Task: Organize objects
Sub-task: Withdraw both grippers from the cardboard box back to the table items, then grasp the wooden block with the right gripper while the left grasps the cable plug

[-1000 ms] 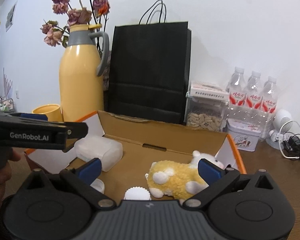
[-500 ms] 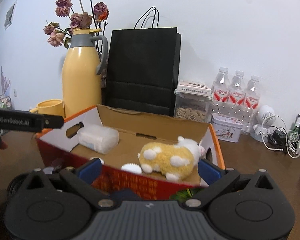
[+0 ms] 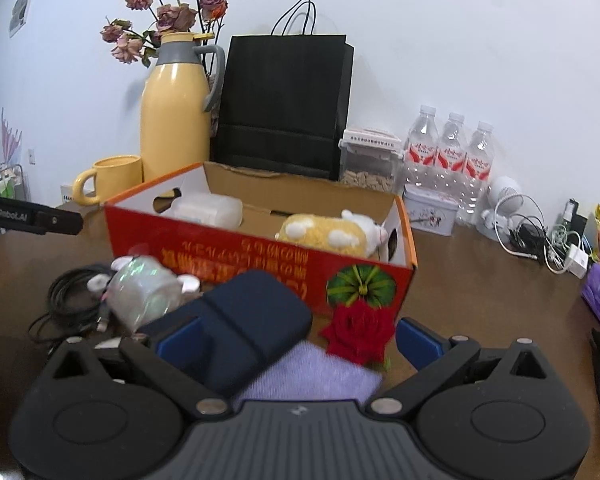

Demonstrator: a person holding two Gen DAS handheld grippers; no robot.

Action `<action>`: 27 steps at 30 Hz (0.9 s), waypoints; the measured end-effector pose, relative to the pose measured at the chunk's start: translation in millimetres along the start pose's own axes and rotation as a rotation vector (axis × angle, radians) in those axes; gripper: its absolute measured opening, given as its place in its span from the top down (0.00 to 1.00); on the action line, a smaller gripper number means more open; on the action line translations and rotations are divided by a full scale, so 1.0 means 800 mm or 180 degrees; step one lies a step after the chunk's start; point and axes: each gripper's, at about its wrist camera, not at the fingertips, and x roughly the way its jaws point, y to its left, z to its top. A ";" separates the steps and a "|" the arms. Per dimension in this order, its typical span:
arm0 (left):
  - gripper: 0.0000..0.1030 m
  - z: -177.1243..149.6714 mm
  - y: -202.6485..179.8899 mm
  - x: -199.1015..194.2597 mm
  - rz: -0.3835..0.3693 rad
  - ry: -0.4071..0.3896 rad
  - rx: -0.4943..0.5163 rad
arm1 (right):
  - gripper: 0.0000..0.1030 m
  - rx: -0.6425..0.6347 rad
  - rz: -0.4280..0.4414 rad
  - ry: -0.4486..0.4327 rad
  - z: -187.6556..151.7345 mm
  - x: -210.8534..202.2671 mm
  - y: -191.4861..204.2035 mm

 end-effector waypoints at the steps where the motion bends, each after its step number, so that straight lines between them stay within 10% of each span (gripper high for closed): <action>1: 0.00 -0.003 0.002 -0.004 0.0008 0.0018 -0.0017 | 0.00 0.0002 0.0008 0.0012 -0.004 -0.005 0.001; 13: 0.00 -0.041 0.012 -0.034 0.0124 0.0246 -0.0077 | 0.03 -0.0055 0.0281 0.0221 -0.048 -0.043 0.015; 27: 0.00 -0.062 0.011 -0.043 0.0106 0.0392 -0.0103 | 0.77 -0.0093 0.0678 0.0461 -0.066 -0.037 0.037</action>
